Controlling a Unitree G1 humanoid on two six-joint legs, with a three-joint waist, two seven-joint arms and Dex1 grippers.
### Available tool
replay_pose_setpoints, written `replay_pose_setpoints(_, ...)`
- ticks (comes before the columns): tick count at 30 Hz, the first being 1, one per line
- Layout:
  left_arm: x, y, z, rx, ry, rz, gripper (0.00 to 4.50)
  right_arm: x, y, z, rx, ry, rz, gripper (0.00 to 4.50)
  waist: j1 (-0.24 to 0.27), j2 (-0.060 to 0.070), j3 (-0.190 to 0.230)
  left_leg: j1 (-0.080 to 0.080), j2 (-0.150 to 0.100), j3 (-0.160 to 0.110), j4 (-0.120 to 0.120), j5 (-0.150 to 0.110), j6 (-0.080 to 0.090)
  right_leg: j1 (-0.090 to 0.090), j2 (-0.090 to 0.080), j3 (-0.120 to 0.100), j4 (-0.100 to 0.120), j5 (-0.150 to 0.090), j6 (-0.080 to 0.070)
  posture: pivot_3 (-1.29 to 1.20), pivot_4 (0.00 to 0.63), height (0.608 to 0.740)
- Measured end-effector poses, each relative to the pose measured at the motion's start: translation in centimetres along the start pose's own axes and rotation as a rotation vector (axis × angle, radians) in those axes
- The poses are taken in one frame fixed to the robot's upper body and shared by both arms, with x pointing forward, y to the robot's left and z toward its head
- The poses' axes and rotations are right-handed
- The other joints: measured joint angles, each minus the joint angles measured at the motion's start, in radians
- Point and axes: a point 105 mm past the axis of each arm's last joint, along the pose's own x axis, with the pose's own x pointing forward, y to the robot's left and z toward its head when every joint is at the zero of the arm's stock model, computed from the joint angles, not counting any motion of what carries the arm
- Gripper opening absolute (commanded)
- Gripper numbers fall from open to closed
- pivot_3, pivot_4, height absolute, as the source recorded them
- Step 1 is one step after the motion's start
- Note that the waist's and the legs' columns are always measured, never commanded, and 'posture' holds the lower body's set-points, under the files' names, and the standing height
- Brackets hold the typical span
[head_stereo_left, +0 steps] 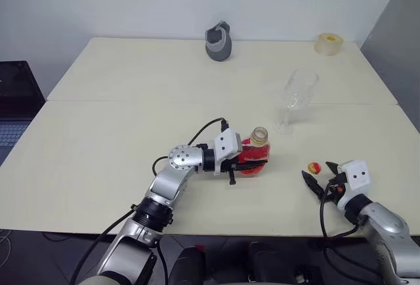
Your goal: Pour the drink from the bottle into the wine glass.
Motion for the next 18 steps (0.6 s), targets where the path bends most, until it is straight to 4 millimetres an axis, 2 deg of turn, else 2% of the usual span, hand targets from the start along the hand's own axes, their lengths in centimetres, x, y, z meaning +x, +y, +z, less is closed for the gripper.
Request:
replay_pose_setpoints(5, -0.8, 1.4, -0.1, -0.005, -0.002, 0.106, 0.9, -1.6, 0.7, 0.3, -0.03, 0.057, 0.117, 4.5, 0.001, 0.0, 0.0, 0.0, 0.0, 0.0, 0.001, 0.0, 0.0, 0.0, 0.0, 0.0, 0.0, 0.0, 0.0, 0.0, 0.15, 0.74)
replay_pose_setpoints(7, -1.7, 2.6, -0.2, -0.009, 0.001, 0.186, 0.9, -1.9, 1.2, 1.5, -0.059, 0.056, 0.178, 4.5, -0.003, 0.0, 0.0, 0.001, 0.0, 0.0, 0.001, 0.0, 0.0, 0.0, 0.0, 0.0, 0.0, 0.0, 0.0, 0.0, 0.15, 0.74)
replay_pose_setpoints(9, -3.2, 4.2, -0.5, -0.015, 0.004, 0.298, 0.9, -1.5, 2.4, 4.2, -0.116, 0.005, 0.263, 4.5, -0.007, 0.0, 0.0, 0.002, 0.001, 0.0, 0.0, 0.0, 0.0, 0.0, 0.001, 0.0, 0.001, 0.0, 0.0, 0.0, 0.15, 0.74)
replay_pose_setpoints(10, -4.3, 5.4, -0.9, -0.027, 0.01, 0.386, 0.9, -0.6, 3.3, 6.2, -0.161, -0.047, 0.309, 4.5, -0.011, 0.0, 0.0, 0.003, 0.001, 0.0, 0.0, 0.0, 0.0, 0.0, 0.001, 0.0, 0.001, 0.0, 0.0, 0.0, 0.15, 0.74)
replay_pose_setpoints(13, -8.1, 8.7, -2.1, -0.055, 0.038, 0.636, 0.9, 1.1, 7.0, 11.8, -0.268, -0.233, 0.429, 4.5, -0.013, 0.0, 0.0, 0.002, 0.001, -0.003, 0.0, 0.0, 0.0, 0.0, 0.003, -0.002, 0.001, 0.0, 0.0, 0.0, 0.15, 0.74)
replay_pose_setpoints(16, -11.7, 10.8, -3.4, -0.078, 0.065, 0.816, 0.9, 2.9, 9.9, 13.4, -0.285, -0.282, 0.503, 4.5, 0.004, -0.001, 0.001, -0.003, 0.001, -0.005, 0.0, 0.0, 0.0, -0.002, 0.0, -0.005, 0.0, 0.002, -0.006, 0.0, 0.15, 0.74)
replay_pose_setpoints(18, -13.3, 11.9, -3.9, -0.09, 0.075, 0.899, 0.9, 3.9, 11.2, 14.3, -0.293, -0.299, 0.533, 4.5, 0.015, -0.001, 0.001, -0.01, -0.001, -0.008, 0.003, 0.0, 0.0, -0.006, -0.002, -0.006, -0.001, 0.002, -0.006, 0.0, 0.15, 0.74)
